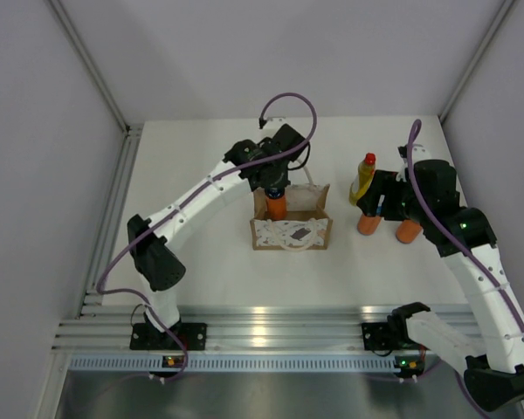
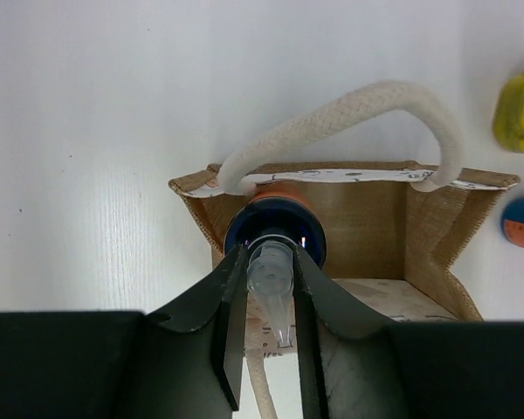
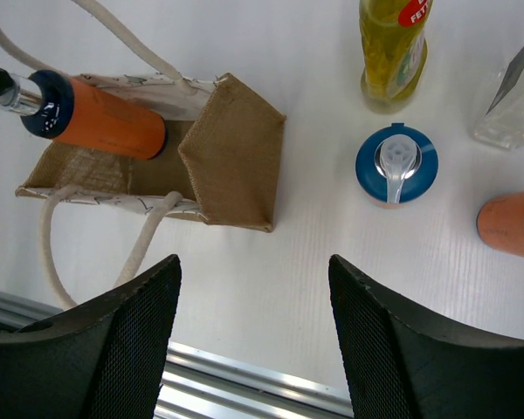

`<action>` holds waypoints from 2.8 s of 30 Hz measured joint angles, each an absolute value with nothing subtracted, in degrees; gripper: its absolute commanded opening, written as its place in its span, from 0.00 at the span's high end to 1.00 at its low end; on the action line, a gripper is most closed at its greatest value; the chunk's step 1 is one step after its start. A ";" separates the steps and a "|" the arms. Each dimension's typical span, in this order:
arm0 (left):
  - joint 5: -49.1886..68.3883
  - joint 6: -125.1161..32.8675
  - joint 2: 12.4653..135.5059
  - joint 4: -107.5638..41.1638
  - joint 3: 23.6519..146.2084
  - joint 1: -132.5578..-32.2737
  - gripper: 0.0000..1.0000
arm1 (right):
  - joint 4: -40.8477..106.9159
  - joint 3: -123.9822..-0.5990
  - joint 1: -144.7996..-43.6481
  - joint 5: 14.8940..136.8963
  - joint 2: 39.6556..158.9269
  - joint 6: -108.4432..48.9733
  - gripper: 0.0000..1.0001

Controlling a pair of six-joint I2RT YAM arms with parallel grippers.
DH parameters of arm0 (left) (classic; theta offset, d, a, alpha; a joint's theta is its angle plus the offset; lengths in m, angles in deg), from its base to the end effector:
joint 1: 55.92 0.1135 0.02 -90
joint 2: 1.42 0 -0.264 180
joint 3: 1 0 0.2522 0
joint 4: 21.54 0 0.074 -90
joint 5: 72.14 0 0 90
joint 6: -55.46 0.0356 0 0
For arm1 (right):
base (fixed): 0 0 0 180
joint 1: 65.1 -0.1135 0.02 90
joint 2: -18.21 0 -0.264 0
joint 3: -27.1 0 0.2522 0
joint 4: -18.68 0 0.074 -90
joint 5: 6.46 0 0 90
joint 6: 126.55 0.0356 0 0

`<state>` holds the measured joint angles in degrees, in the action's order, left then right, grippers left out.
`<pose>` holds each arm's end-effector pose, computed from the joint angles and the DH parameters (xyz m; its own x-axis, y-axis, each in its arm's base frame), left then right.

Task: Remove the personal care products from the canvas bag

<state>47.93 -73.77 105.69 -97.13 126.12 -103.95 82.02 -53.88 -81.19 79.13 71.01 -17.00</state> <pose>0.2767 -0.2809 0.3657 -0.7145 -0.0241 -0.6993 0.0028 0.9993 -0.0373 0.1647 0.0504 0.3798 -0.6341 0.1643 -0.7556 -0.1322 0.9397 0.3153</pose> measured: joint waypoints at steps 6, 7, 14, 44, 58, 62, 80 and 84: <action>47.16 -71.56 101.93 -97.32 128.50 -103.95 1.00 | 82.00 -53.88 -81.19 79.15 71.01 -17.00 0.34; 47.18 -71.10 101.17 -97.41 129.07 -103.95 1.00 | 82.02 -53.88 -81.19 79.15 71.01 -17.00 0.34; 47.53 -68.94 96.03 -97.96 131.89 -103.71 1.00 | 82.00 -53.88 -81.19 79.35 71.01 -17.00 0.34; 47.88 -66.93 79.77 -89.78 100.46 -80.17 1.00 | 82.74 -59.15 -81.19 79.42 71.36 -18.11 0.29; 45.28 -65.88 75.29 -75.18 80.70 -79.69 1.00 | 85.02 -63.12 -81.19 79.70 69.15 -20.58 0.24; 45.26 -65.81 75.07 -73.37 79.68 -79.66 0.89 | 86.52 -64.50 -81.19 80.01 68.78 -21.20 0.22; 45.00 -64.28 70.24 -75.53 85.84 -79.69 0.02 | 92.27 -72.98 -81.17 81.32 68.47 -24.17 0.01; 47.01 -63.73 65.78 -81.00 88.88 -79.69 0.02 | 93.87 -73.13 -81.17 83.22 67.29 -25.15 0.00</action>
